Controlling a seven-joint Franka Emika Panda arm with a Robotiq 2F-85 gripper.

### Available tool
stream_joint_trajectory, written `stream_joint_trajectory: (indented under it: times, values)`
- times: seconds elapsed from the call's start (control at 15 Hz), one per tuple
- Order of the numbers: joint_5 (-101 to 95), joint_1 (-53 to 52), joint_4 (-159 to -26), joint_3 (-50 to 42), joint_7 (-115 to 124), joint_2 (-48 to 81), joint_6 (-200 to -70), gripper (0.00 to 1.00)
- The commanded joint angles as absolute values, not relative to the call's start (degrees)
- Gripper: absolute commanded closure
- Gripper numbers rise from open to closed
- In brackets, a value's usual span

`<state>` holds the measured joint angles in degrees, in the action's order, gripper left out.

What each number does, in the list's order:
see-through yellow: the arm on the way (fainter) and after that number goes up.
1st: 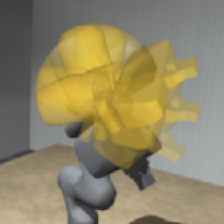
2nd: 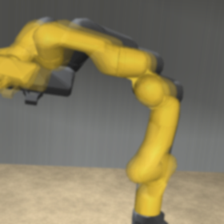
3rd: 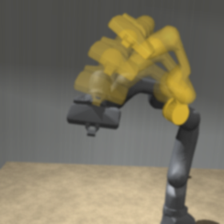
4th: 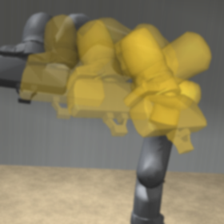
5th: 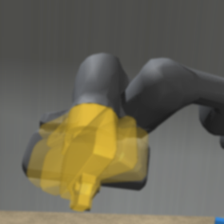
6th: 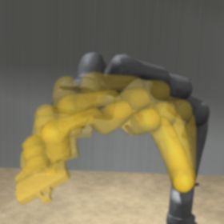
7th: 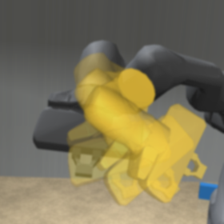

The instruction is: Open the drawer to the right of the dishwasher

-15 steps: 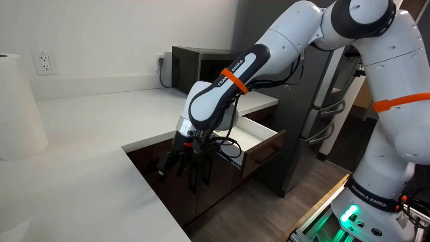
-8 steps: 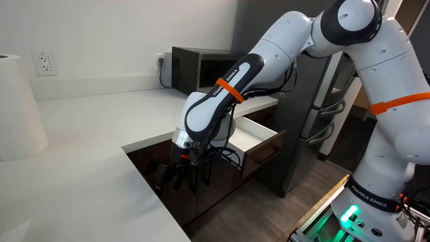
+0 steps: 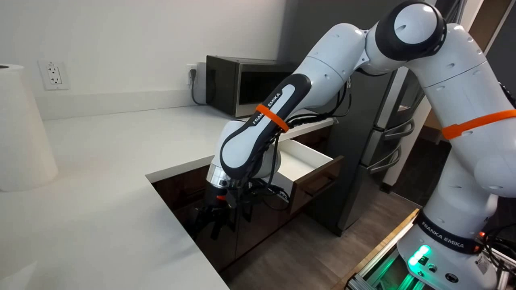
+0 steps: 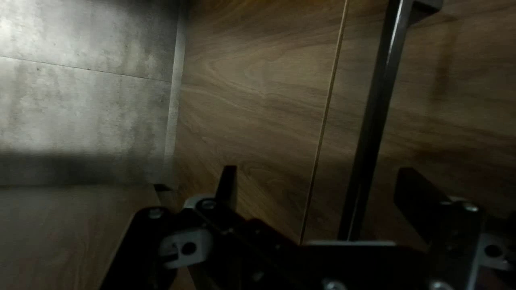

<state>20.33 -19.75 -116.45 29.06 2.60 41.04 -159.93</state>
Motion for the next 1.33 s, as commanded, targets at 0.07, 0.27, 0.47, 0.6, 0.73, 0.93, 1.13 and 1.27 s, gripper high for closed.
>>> stream_joint_trajectory:
  times: [0.07, 0.27, 0.47, 0.6, 0.73, 0.93, 1.13, 1.27]
  values:
    - [20.82, -20.43, -113.52, 29.02, 4.74, 44.95, -161.17, 0.00]
    - [20.82, -20.54, -111.27, 29.24, 5.04, 47.29, -161.30, 0.00]
    - [20.67, -21.01, -109.10, 29.13, 5.64, 49.12, -160.96, 0.00]
    - [20.65, -21.40, -108.02, 28.95, 6.26, 49.95, -160.75, 0.00]
    - [20.42, -21.69, -107.43, 28.56, 6.88, 50.34, -160.34, 0.00]
    - [19.86, -21.86, -108.97, 27.59, 7.45, 48.97, -160.19, 0.00]
    - [19.77, -21.87, -111.01, 26.84, 8.23, 47.37, -159.66, 0.00]
    - [19.90, -21.48, -112.40, 26.95, 8.37, 46.54, -159.30, 0.00]
